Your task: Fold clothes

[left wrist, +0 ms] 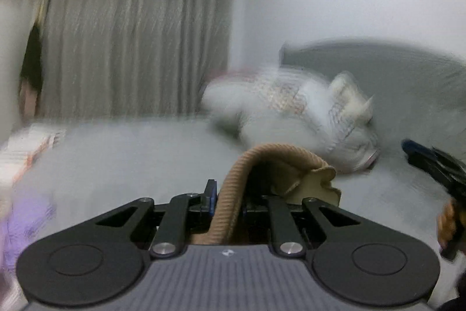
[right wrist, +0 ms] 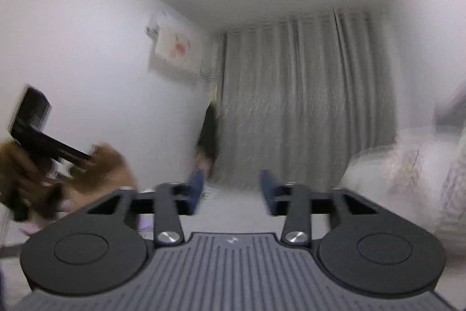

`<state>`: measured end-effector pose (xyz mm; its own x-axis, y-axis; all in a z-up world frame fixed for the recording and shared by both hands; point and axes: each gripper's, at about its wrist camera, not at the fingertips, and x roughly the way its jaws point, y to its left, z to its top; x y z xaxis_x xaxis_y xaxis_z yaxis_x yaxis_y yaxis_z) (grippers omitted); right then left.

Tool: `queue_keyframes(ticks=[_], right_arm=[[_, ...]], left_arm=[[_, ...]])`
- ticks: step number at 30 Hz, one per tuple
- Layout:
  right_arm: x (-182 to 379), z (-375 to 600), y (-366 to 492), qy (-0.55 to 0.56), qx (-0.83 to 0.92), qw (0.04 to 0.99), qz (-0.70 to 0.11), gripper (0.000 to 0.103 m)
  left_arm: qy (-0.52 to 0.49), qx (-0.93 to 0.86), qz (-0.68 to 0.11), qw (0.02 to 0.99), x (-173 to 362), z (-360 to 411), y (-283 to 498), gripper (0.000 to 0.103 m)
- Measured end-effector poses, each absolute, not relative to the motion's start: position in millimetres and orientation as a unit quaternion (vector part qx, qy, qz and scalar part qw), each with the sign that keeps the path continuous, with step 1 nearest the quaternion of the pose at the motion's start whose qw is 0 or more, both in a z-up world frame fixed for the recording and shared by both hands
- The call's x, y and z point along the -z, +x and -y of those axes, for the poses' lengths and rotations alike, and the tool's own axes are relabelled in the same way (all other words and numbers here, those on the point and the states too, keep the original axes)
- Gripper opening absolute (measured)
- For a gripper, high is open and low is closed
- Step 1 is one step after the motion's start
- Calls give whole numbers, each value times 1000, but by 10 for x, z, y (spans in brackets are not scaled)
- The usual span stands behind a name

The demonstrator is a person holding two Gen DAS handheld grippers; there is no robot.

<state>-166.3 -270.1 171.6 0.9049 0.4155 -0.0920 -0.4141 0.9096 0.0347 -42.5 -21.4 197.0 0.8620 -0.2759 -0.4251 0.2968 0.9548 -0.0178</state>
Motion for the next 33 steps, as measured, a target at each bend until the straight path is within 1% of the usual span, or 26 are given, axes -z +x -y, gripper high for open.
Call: queue_keyframes(ticks=[2, 5, 7, 8, 9, 14, 18, 19, 20, 21, 22, 23, 24, 25, 28, 33], right_arm=[[-1449, 2478, -1331, -38, -226, 962, -150, 55], [-1254, 2337, -1170, -38, -269, 944, -187, 59], [-1166, 2303, -1118, -53, -273, 937, -211, 69], [-1120, 2290, -1086, -61, -270, 935, -222, 70], [-1075, 2292, -1031, -66, -261, 935, -233, 71], [-1000, 2301, -756, -19, -275, 920, -278, 71], [-653, 2114, -516, 22, -262, 907, -330, 70], [-566, 2108, -424, 33, -252, 904, -344, 61], [-488, 2114, -343, 51, -249, 900, -355, 46], [-426, 2149, -284, 83, -259, 892, -361, 1], [-383, 2173, -245, 109, -267, 887, -362, 3], [-388, 2172, -255, 116, -268, 889, -352, 3], [-442, 2133, -297, 93, -262, 900, -336, 3], [-532, 2046, -361, 44, -249, 917, -310, 3], [-724, 1952, -500, -27, -213, 942, -256, 3], [-965, 1949, -661, -108, -143, 967, -183, 3]], left_arm=[[23, 122, -247, 961, -1632, 145, -204, 15], [21, 93, -273, 957, -1289, 10, 21, 15], [24, 91, -274, 957, -1180, -22, 94, 15], [26, 93, -274, 957, -1157, -41, 106, 15], [24, 95, -275, 956, -1083, -185, 38, 15], [10, 95, -283, 954, -1068, -274, 39, 15], [13, 87, -286, 954, -980, -288, 26, 16], [14, 84, -286, 954, -958, -292, 23, 16], [15, 82, -287, 954, -936, -296, 19, 16], [16, 80, -288, 954, -914, -299, 16, 16], [17, 78, -288, 954, -892, -303, 13, 16], [18, 75, -289, 954, -870, -306, 10, 16], [18, 73, -289, 954, -849, -310, 6, 16], [19, 71, -290, 954, -827, -313, 3, 16], [4, 67, -291, 954, -846, -353, 5, 16], [0, 77, -288, 954, -887, -309, -26, 20]])
